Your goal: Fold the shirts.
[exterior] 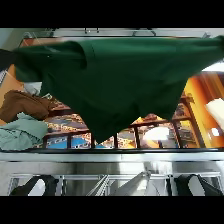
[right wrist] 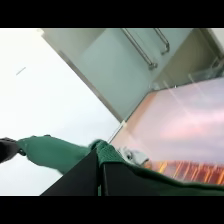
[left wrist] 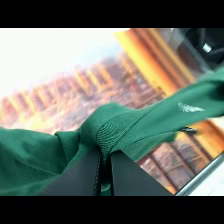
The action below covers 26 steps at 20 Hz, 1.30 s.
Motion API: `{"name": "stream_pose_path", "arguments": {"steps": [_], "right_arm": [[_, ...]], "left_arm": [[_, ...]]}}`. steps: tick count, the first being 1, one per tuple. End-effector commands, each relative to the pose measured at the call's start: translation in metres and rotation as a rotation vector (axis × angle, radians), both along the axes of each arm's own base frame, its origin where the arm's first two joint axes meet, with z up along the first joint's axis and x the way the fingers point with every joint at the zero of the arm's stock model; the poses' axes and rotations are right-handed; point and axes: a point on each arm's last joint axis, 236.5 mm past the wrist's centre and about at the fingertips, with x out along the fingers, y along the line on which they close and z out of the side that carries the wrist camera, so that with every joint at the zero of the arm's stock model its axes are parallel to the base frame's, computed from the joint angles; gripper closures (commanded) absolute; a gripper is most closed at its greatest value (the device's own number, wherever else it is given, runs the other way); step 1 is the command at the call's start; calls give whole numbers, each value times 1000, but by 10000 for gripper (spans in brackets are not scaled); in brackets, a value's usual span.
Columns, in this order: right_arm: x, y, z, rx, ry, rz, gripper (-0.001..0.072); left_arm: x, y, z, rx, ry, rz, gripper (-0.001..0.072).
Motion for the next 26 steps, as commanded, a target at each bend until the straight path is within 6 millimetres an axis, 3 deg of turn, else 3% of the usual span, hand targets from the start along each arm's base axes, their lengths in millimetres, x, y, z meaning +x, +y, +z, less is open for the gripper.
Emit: {"name": "stream_pose_path", "arguments": {"steps": [1, 4, 6, 9, 13, 16, 17, 18, 19, 21, 22, 23, 26], "right_arm": [[-32, 20, 44, -88, -132, 10, 695], [-43, 44, 50, -99, -154, 82, 695], [-21, 45, 31, -176, -117, 23, 695], [33, 47, -31, -325, 22, -22, 695], [122, 79, -134, -444, 170, 9, 695], [195, 73, -208, -440, 298, -60, 694], [212, 70, -224, -439, 329, -53, 651], [222, 68, -235, -436, 355, -25, 365], [227, 63, -239, -412, 393, -2, 239], [224, 41, -244, -376, 463, 23, 240], [216, 27, -250, -384, 497, 40, 270], [202, 13, -263, -402, 558, 70, 372], [143, -13, -312, -342, 816, 172, 370]], "left_arm": [[-37, -26, 49, -15, -148, -73, 681], [-50, -56, 39, -34, -86, -217, 681], [-36, -65, 25, -18, -56, -246, 681], [22, -59, -24, 38, 55, -187, 681], [97, -45, -128, 75, 298, -167, 682], [149, -19, -201, 43, 416, -98, 683], [164, -5, -223, 26, 452, -55, 684], [175, 8, -241, 19, 473, -22, 682], [182, 24, -257, 4, 503, 11, 603], [188, 55, -279, -24, 556, 66, 5], [187, 70, -287, -39, 582, 86, -1], [184, 81, -296, -51, 612, 94, -1], [162, 93, -319, -99, 729, 38, -1]]}}
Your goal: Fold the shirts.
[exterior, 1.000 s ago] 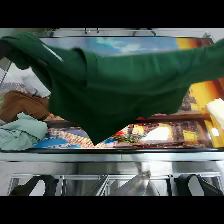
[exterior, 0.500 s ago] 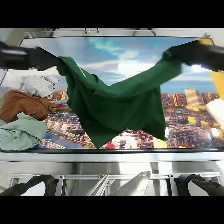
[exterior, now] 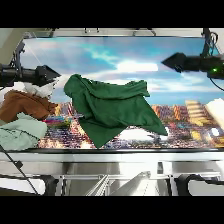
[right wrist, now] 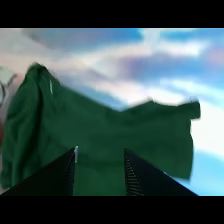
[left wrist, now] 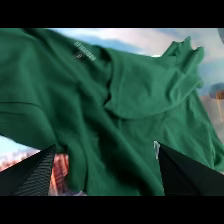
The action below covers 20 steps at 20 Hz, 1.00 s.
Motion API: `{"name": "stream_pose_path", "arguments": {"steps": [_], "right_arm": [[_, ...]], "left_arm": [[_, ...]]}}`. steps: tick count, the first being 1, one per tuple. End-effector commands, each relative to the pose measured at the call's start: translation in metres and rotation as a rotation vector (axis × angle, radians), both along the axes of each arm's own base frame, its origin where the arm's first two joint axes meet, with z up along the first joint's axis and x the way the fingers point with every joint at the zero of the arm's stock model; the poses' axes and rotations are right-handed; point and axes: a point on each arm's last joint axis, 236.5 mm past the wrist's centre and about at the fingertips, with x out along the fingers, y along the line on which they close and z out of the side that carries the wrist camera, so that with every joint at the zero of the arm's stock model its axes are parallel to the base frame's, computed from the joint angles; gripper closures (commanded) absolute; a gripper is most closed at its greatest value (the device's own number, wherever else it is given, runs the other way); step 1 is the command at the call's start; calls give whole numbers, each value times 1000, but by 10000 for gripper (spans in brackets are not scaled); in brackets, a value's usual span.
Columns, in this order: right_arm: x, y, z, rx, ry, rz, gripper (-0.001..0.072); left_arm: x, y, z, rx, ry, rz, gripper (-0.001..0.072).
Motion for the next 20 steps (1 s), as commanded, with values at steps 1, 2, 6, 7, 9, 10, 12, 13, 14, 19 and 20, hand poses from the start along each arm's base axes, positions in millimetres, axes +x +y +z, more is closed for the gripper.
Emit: {"name": "stream_pose_path", "arguments": {"steps": [1, 2, 6, 7, 9, 10, 12, 13, 14, 19, 20], "right_arm": [[-69, -21, -54, 94, 316, 45, 371], [-89, -21, -68, 122, 376, 33, 371], [-155, -24, -117, 180, 527, -142, 368], [-170, -24, -126, 193, 560, -193, 314], [-198, -17, -138, 210, 618, -248, 256], [-212, -14, -145, 204, 658, -264, 254], [-240, -15, -163, 148, 741, -292, 253], [-250, -19, -172, 111, 763, -311, 253], [-254, -21, -179, 93, 771, -330, 253], [-257, -18, -201, 71, 782, -373, 253], [-254, -15, -205, 65, 778, -374, 253]], "left_arm": [[-23, 16, -33, -73, 138, -36, -1], [-26, 14, -42, -89, 169, -44, -1], [-21, -9, -81, -102, 236, -71, 0], [-15, -14, -90, -89, 232, -59, -1], [-3, -22, -102, -61, 215, -39, -1], [0, -26, -108, -53, 212, -33, -1], [2, -34, -118, -46, 220, -38, 0], [3, -38, -123, -44, 224, -40, 0], [3, -40, -127, -42, 228, -40, 0], [8, -60, -137, -18, 216, -51, 0], [10, -63, -137, -14, 211, -51, 0]]}}
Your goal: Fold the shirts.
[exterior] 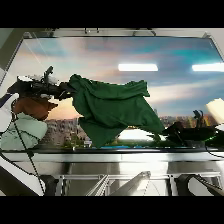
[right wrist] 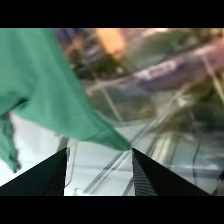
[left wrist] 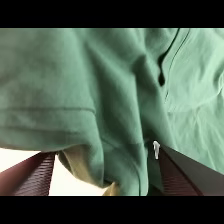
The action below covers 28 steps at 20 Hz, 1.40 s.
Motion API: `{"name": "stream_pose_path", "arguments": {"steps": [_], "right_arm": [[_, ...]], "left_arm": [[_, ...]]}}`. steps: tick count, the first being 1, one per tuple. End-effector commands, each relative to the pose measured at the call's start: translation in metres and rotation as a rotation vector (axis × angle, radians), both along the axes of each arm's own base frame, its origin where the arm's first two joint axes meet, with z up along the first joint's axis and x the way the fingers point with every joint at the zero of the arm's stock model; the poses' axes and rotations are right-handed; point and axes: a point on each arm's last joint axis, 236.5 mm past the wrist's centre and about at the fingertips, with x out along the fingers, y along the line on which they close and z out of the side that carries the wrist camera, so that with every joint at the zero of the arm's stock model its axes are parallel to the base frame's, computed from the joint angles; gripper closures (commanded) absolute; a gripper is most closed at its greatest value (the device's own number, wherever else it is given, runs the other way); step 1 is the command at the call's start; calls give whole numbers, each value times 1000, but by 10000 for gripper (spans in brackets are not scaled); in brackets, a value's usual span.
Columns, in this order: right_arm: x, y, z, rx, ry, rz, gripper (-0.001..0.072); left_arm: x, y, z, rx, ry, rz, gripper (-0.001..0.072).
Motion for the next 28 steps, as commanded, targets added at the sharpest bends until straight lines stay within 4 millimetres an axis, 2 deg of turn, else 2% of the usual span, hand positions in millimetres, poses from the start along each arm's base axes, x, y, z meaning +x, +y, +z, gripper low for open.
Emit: {"name": "stream_pose_path", "arguments": {"steps": [1, 3, 4, 5, 6, 7, 8, 9, 10, 12, 15, 19, 20, 23, 25, 26, 27, 28], "right_arm": [[5, 5, -18, -41, 1, -15, 253], [23, 22, -21, -10, -60, -14, 256], [34, 31, -19, 13, -102, -19, 303], [44, 38, -16, 32, -150, -11, 501], [55, 42, -10, 49, -193, -12, 621], [63, 41, -5, 53, -219, -18, 650], [73, 38, 0, 39, -247, -15, 693], [85, 33, 7, 19, -280, -15, 694], [99, 27, 15, -4, -316, -17, 694], [134, 12, 32, -60, -391, -21, 694], [198, -1, 44, -78, -453, -3, 695], [291, -10, 55, -32, -530, 31, 695], [311, -12, 60, -18, -549, 30, 695], [356, -18, 72, 11, -590, 10, 694], [366, -15, 75, 42, -591, 19, 686], [367, -14, 77, 48, -592, 24, 604], [366, -15, 77, 53, -592, 24, 386], [363, -14, 80, 75, -588, 28, 351]], "left_arm": [[6, -8, -10, 38, -17, 1, 0], [8, -7, -10, 43, -22, 8, 1], [8, -7, -10, 42, -22, 7, 11], [7, -7, -10, 42, -21, 7, 10], [7, -6, -10, 41, -20, 7, 71], [7, -5, -10, 41, -20, 8, 291], [8, -2, -10, 41, -20, 15, 553], [7, 0, -9, 37, -17, 15, 697], [4, -1, -8, 27, -8, 7, 683], [-16, -8, 0, -28, 42, -55, 683], [-68, -40, 23, -180, 179, -198, 685], [-138, -68, 30, -205, 326, -234, 687], [-154, -69, 30, -197, 372, -223, 693], [-197, -59, 23, -102, 468, -208, 693], [-210, -58, 20, -76, 481, -169, 679], [-211, -59, 17, -73, 474, -148, 565], [-212, -59, 15, -64, 469, -135, 420], [-213, -58, 15, -63, 465, -133, 415]]}}
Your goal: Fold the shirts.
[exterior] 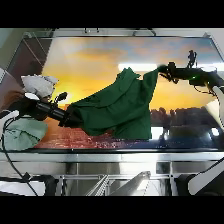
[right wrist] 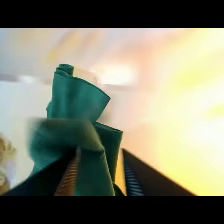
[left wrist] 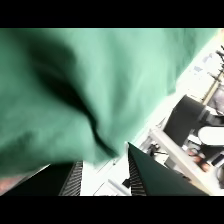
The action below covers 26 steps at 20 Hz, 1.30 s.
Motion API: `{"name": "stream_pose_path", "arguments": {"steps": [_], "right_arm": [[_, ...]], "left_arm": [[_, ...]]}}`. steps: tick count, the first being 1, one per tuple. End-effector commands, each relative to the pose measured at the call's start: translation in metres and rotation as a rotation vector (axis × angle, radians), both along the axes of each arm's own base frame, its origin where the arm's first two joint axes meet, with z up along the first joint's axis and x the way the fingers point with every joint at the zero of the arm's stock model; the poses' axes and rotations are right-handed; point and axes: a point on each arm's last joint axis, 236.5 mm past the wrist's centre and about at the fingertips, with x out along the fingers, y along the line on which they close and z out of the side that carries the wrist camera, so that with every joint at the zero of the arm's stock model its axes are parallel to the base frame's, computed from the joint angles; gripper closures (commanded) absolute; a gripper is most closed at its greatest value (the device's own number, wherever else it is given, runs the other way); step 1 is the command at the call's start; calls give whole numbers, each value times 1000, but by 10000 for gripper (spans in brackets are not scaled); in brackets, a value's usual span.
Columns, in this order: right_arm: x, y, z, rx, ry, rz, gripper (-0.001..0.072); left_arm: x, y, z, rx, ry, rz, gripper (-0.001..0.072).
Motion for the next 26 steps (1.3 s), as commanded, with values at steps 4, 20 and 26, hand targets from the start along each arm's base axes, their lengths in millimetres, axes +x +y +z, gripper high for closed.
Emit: {"name": "stream_pose_path", "arguments": {"steps": [4, 20, 26], "right_arm": [[-33, -11, 16, 100, 63, 144, 353], [-263, 41, -48, 119, 340, 206, 332], [-294, 79, -58, 136, 397, 304, 333]], "left_arm": [[4, 27, 19, 57, -68, -3, 415], [16, 95, -40, 132, 20, 230, 1], [66, 45, -47, 48, -68, 166, 206]]}}
